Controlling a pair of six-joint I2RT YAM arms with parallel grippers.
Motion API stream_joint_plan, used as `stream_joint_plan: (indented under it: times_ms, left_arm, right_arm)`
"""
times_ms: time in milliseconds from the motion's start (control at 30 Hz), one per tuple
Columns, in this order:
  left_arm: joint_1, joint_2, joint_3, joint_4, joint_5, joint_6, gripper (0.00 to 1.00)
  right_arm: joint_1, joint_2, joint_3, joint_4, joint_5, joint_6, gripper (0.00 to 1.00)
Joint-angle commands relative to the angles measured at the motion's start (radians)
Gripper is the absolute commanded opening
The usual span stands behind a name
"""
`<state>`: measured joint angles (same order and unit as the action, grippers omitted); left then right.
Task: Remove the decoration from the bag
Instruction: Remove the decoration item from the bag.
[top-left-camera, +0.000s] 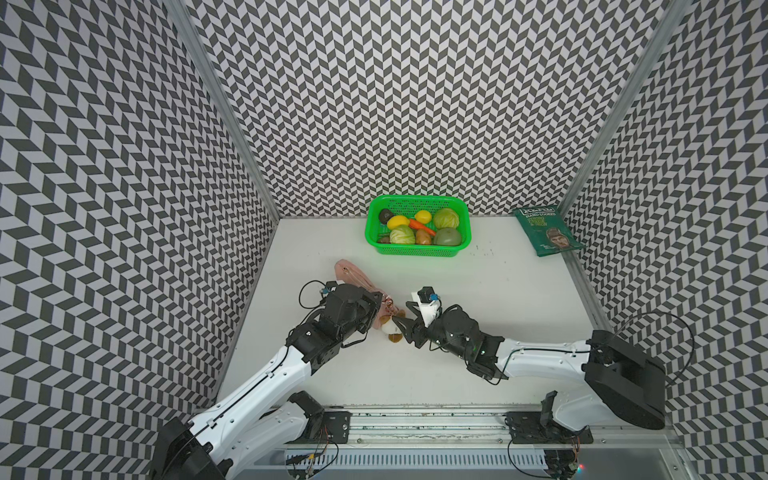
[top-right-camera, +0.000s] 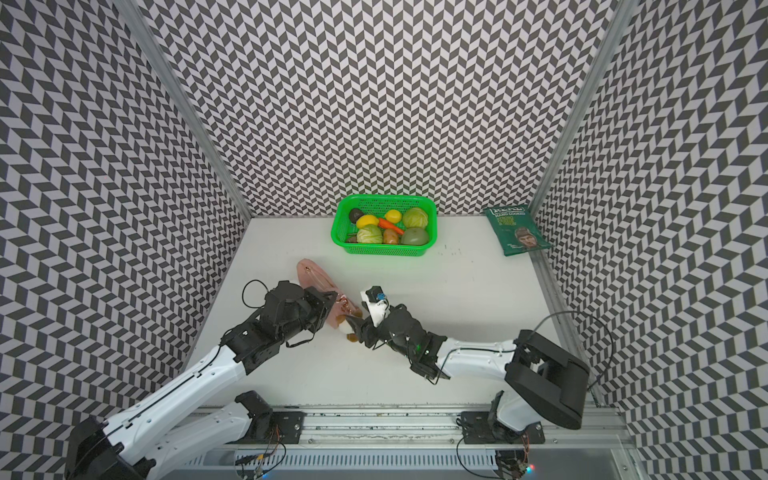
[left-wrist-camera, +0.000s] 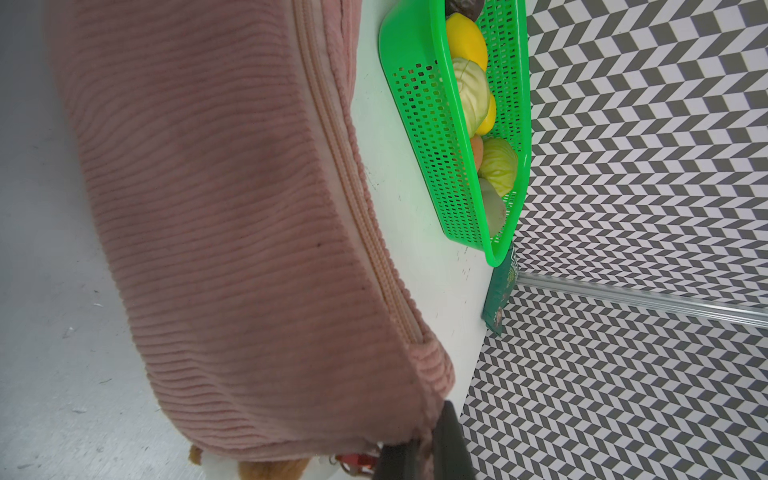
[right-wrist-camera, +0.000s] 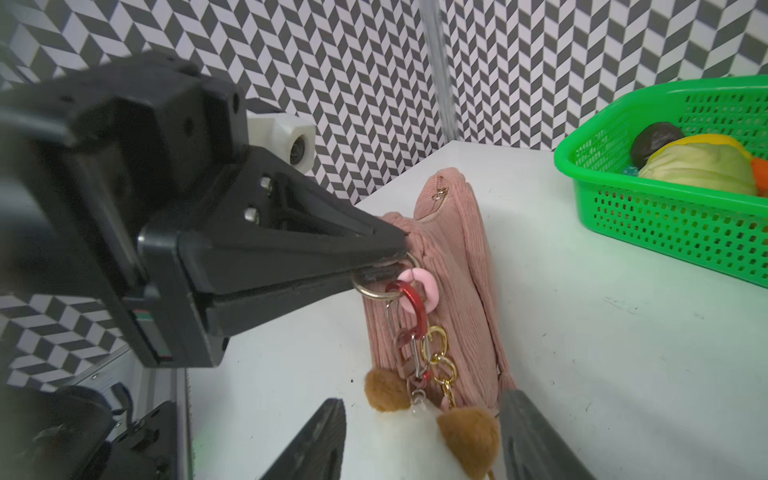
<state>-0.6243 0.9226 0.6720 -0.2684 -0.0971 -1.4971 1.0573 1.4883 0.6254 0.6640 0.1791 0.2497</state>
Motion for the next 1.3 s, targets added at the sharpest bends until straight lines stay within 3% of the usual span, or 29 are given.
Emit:
stream_joint_plan:
  times_ms: [0, 1267]
  left_arm:
    - [0.006, -0.022, 0.046, 0.001, -0.022, -0.009, 0.0]
    - [0.008, -0.007, 0.043, 0.011, -0.02, -0.014, 0.0]
  right_arm:
    - [0.028, 0.042, 0.009, 0.123, 0.212, -0.029, 0.61]
    - [0.131, 0.32, 0.182, 0.269, 0.475, -0.114, 0.61]
